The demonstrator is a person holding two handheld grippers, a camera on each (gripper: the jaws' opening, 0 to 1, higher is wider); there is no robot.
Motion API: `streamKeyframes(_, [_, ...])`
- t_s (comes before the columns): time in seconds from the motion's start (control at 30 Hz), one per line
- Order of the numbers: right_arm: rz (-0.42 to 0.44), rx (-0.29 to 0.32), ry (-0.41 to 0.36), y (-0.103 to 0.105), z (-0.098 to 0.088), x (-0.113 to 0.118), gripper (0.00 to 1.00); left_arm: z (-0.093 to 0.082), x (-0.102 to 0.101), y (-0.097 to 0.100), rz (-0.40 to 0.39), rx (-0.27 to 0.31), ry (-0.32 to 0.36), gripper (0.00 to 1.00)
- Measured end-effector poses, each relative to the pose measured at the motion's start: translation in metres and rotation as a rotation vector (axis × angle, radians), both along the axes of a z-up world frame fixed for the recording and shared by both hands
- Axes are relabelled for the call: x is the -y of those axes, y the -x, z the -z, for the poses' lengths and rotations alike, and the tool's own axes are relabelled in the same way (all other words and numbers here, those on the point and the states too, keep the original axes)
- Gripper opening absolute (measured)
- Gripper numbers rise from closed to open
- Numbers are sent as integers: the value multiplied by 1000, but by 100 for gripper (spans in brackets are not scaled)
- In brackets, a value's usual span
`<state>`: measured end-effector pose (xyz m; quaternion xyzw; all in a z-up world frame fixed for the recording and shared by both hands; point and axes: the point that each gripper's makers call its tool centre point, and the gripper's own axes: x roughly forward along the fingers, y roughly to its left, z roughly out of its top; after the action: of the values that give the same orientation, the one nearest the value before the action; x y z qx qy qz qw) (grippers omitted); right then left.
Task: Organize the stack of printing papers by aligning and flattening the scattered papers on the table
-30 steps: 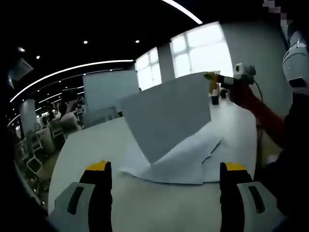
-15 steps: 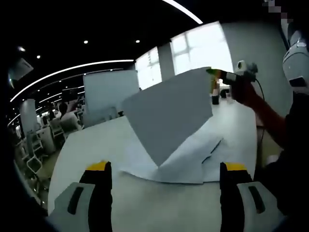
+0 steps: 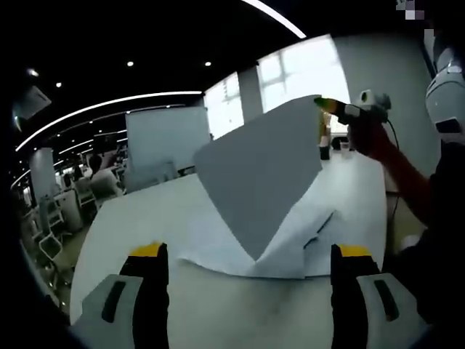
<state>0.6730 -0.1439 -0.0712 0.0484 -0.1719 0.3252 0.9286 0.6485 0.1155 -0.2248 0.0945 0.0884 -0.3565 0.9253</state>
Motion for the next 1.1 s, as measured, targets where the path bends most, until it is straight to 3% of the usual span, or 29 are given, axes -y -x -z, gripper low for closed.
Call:
streamKeyframes(0.7, [-75,1,-47,13,-12,-8,0,-10,17,-9,31,31,31,94])
streamKeyframes(0.87, [-78,-39,-104,9,-18,-7,0,-6,19,-13,36,22,62,93])
streamKeyframes(1.1, [-150,-54,-211,14,-34,-9,0,5,23,-17,47,-7,131,92])
